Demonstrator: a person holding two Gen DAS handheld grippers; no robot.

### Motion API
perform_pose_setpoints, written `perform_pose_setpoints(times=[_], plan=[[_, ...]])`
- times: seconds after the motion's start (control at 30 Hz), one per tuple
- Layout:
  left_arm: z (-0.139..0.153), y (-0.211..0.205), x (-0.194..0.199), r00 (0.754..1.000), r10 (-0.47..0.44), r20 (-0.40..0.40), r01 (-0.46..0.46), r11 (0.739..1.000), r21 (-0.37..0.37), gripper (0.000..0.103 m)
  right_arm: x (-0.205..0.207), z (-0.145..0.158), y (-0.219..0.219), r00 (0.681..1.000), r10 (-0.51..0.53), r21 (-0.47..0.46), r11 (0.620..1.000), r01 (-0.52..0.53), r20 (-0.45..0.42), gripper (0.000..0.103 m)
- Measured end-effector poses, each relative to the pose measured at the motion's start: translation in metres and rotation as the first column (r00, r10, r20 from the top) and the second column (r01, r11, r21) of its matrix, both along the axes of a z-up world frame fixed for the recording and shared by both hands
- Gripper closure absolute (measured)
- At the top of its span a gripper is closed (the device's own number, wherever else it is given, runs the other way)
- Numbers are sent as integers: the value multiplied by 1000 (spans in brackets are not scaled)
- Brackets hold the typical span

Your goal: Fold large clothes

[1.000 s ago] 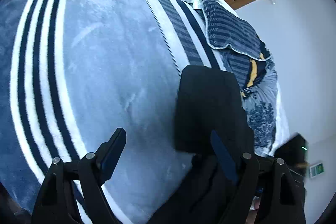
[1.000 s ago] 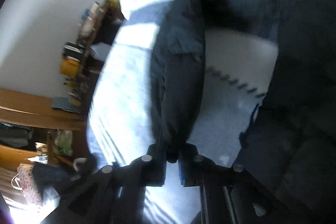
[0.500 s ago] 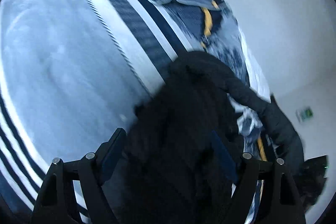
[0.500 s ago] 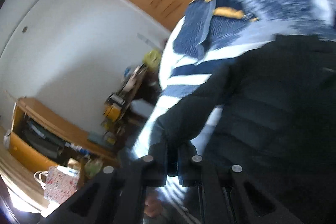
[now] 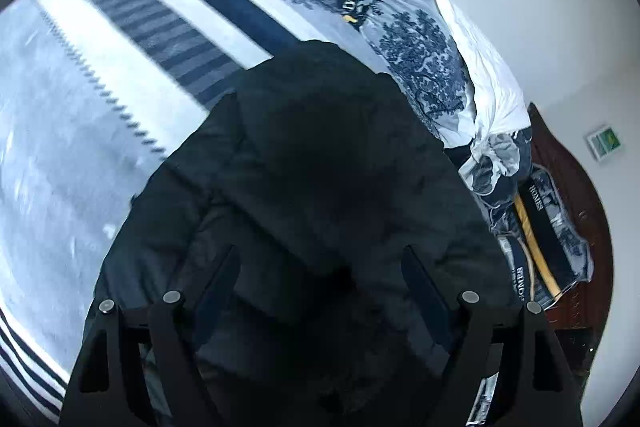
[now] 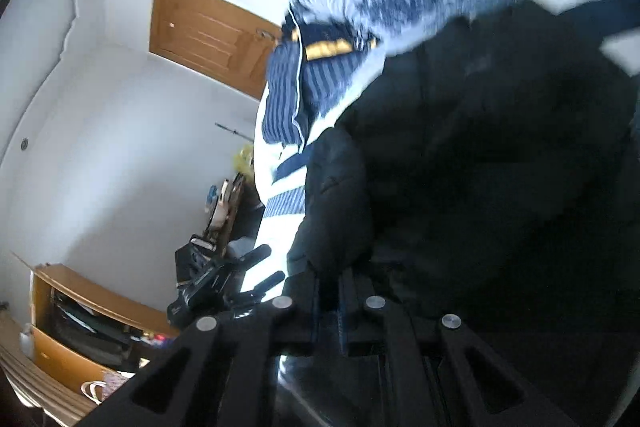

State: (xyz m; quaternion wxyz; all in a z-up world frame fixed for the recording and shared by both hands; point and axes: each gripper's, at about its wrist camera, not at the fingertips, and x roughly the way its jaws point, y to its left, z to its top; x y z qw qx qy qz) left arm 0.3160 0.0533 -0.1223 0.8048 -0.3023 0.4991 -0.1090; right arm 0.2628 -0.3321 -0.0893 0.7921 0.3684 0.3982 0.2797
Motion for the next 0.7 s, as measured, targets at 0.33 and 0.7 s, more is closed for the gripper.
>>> perform_pose_setpoints(times=[0.33,0.7], plan=[[-32,-34,19,997,-45,-68,49,997,56,20,10,-90,-38,945,-163,-225,969,99,-283,91],[-51,-73,32,985,-113,-133,112,994,-14,20,-27,-56,-52,956,-256,-152,960,235,-141,6]])
